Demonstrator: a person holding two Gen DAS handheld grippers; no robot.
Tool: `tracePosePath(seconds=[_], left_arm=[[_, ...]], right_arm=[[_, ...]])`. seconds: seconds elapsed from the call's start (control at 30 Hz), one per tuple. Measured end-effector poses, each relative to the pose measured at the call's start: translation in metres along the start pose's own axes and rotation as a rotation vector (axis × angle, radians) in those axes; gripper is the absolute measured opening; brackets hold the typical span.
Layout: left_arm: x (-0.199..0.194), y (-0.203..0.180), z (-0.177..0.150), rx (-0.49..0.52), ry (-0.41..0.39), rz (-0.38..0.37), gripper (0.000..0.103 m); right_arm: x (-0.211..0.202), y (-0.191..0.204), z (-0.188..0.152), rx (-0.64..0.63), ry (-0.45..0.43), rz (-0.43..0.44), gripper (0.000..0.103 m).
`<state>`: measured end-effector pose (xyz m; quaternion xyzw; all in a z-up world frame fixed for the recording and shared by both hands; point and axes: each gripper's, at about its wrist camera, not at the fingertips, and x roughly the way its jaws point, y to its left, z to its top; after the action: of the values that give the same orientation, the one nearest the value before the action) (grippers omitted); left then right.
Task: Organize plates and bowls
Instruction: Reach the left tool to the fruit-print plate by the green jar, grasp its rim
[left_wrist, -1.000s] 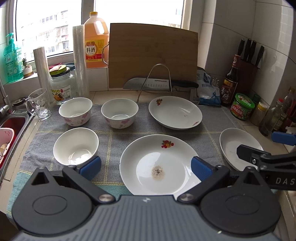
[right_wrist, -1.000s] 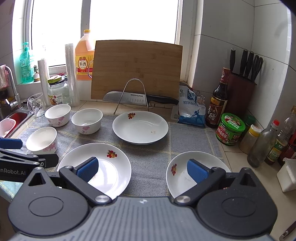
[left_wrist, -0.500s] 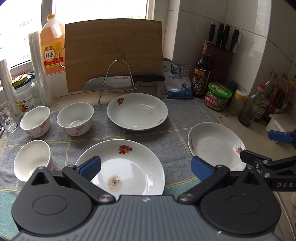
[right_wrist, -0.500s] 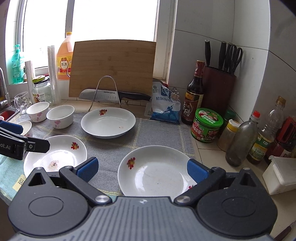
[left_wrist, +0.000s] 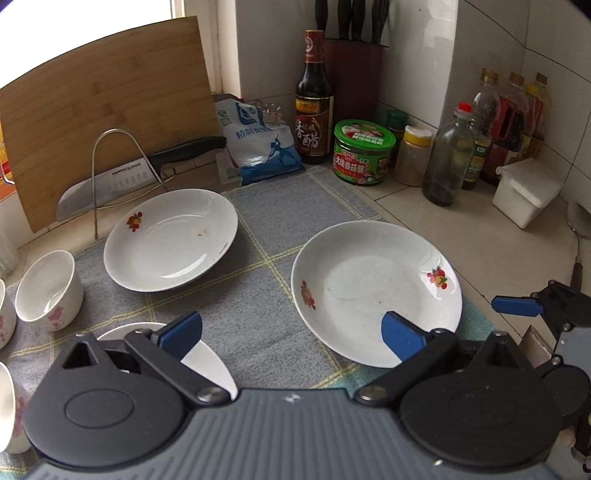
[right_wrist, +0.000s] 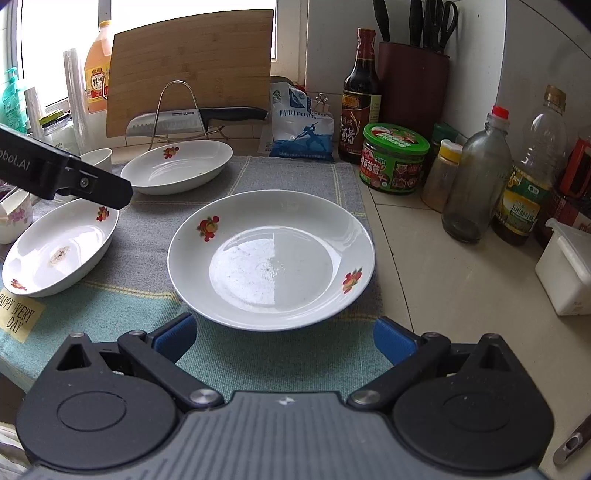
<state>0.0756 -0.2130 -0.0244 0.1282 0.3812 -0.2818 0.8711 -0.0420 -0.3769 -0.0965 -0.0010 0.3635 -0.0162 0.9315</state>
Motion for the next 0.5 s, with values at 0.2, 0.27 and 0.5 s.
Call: tracePosePath(seconds=[0.2, 0.27, 0.5], left_arm=[[0.042, -0.014, 0.015, 0.085, 0.047, -0.073, 0.102], [0.057, -0.017, 0.019, 0.110, 0.064, -0.090, 0.102], [0.101, -0.017, 0.030, 0.159, 0.131, -0.131, 0.100]], right_arm=[[0.022, -0.003, -0.011, -0.013, 0.020, -0.019, 0.103], [0.027, -0.003, -0.013, -0.010, 0.022, -0.007, 0.103], [0.045, 0.002, -0.012, -0.081, 0.002, 0.028, 0.103]])
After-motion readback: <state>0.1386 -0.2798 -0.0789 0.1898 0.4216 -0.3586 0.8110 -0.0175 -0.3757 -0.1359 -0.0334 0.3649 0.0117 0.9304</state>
